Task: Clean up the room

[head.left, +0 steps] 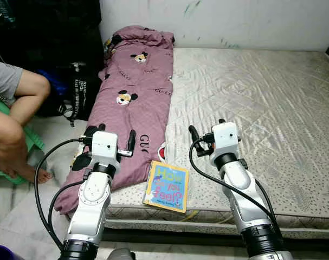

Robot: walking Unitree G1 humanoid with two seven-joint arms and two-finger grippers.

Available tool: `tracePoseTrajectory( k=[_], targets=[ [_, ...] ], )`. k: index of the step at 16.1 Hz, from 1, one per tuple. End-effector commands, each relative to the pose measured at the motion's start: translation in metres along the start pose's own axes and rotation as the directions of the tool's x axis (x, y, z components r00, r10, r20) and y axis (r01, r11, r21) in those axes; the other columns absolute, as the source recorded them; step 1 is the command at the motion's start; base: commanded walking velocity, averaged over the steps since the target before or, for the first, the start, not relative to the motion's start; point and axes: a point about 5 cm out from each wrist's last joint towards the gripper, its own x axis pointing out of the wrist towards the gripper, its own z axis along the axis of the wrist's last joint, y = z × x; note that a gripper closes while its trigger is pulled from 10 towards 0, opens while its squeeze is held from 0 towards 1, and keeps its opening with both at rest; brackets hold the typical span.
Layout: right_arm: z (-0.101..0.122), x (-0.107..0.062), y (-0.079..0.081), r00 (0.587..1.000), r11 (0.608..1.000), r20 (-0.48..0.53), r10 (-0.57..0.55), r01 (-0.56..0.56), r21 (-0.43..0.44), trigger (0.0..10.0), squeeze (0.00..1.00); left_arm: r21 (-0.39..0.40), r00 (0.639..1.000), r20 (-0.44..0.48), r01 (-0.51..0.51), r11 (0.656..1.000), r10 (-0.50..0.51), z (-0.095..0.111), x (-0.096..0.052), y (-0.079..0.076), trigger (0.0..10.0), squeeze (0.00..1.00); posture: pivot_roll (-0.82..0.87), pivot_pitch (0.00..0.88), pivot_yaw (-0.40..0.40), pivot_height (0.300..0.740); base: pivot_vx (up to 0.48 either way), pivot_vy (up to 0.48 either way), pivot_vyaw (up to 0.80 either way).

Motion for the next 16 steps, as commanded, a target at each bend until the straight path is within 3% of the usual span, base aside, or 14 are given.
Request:
tracePoseTrajectory(
  k=[1, 7, 16],
  targets=[
    [0.0000, 0.0012, -0.0009, 1.000, 1.000, -0.003, -0.005, 0.005, -0.003, 10.0, 0.00, 0.012, 1.000, 0.006, 0.004, 1.000, -0.004, 0.0012, 0.0020, 0.0002, 10.0, 0.00, 0.03, 0.000, -0.010, 0.740, 0.000, 0.000, 0.00],
    [0.0001, 0.0024, -0.0003, 1.000, 1.000, -0.005, -0.003, 0.003, -0.004, 10.0, 0.00, 0.010, 1.000, 0.007, -0.002, 1.000, 0.002, 0.0015, 0.0030, 0.0008, 10.0, 0.00, 0.03, 0.000, -0.012, 0.740, 0.000, 0.000, 0.00],
    [0.0001, 0.0036, -0.0003, 1.000, 1.000, -0.006, -0.004, 0.004, -0.007, 10.0, 0.00, 0.013, 1.000, 0.012, 0.002, 1.000, -0.003, 0.0023, 0.0040, 0.0002, 10.0, 0.00, 0.03, 0.000, -0.010, 0.740, 0.000, -0.291, 0.00]
  ],
)
